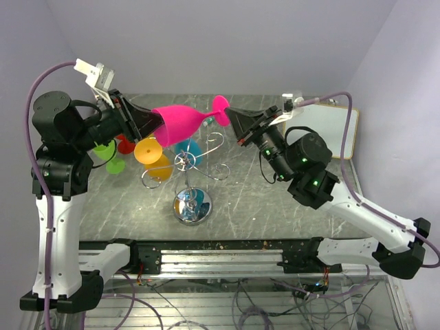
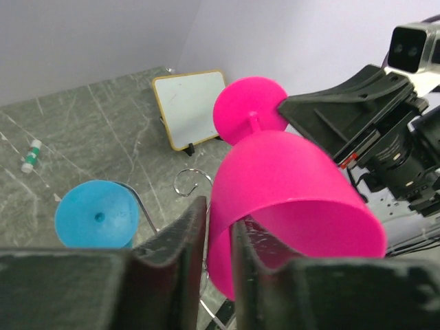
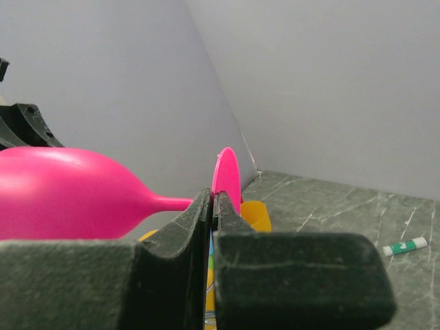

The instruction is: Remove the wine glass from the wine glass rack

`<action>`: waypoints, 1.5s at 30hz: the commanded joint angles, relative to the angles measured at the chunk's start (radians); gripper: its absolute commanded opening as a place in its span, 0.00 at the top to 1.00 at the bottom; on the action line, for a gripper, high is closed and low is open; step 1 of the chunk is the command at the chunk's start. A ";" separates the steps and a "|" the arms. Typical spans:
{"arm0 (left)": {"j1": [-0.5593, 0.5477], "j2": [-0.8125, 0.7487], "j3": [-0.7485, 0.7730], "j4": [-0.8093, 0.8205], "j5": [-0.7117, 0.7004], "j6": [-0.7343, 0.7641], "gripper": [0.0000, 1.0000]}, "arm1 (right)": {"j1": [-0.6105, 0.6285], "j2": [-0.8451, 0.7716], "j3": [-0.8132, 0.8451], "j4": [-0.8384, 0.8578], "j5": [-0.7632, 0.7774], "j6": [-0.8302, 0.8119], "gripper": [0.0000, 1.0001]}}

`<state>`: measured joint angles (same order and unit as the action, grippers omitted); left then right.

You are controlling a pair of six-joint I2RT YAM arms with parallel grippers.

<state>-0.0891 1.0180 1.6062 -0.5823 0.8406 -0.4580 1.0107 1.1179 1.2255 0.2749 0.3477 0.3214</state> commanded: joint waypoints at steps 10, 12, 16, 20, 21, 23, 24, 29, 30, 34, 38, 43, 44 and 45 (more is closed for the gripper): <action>-0.008 0.009 0.066 -0.047 -0.189 -0.014 0.93 | -0.003 -0.032 -0.013 0.064 0.041 -0.138 0.66; -0.008 -0.002 0.068 -0.045 -0.273 -0.023 0.93 | -0.002 -0.058 -0.039 0.062 0.091 -0.176 0.55; -0.008 -0.021 0.105 -0.102 -0.488 -0.027 0.93 | -0.003 -0.111 -0.094 0.020 0.221 -0.251 0.38; -0.008 -0.040 0.132 -0.195 -0.835 -0.018 0.93 | -0.003 -0.157 -0.170 -0.033 0.370 -0.318 0.32; -0.008 -0.047 0.132 -0.212 -0.895 -0.014 0.93 | -0.003 -0.168 -0.191 -0.045 0.396 -0.326 0.28; -0.008 -0.054 0.129 -0.231 -0.997 0.006 0.93 | -0.002 -0.186 -0.233 -0.083 0.432 -0.331 0.26; -0.008 -0.053 0.127 -0.240 -1.035 0.016 0.93 | -0.003 -0.195 -0.259 -0.106 0.452 -0.329 0.26; -0.008 -0.014 0.106 -0.279 -1.161 0.021 0.93 | -0.003 -0.251 -0.356 -0.167 0.491 -0.259 0.23; -0.008 -0.003 0.097 -0.279 -1.177 0.021 0.93 | -0.002 -0.260 -0.367 -0.187 0.490 -0.238 0.22; -0.006 0.068 0.092 -0.311 -1.188 -0.013 0.93 | -0.003 -0.274 -0.406 -0.215 0.557 -0.206 0.22; -0.002 0.140 0.112 -0.339 -1.207 -0.050 0.93 | -0.020 -0.272 -0.382 -0.293 0.608 -0.158 0.22; 0.064 0.203 0.144 -0.390 -1.190 -0.082 0.93 | -0.065 -0.310 -0.384 -0.318 0.546 -0.115 0.22; 0.097 0.215 0.144 -0.398 -1.157 -0.085 0.93 | -0.075 -0.311 -0.383 -0.322 0.536 -0.110 0.22; 0.127 0.224 0.142 -0.406 -1.114 -0.085 0.93 | -0.081 -0.309 -0.381 -0.327 0.528 -0.105 0.22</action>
<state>-0.0502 1.2335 1.7069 -0.9482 -0.3283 -0.5095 0.9581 0.8322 0.8268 -0.0277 0.8886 0.1631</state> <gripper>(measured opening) 0.084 0.781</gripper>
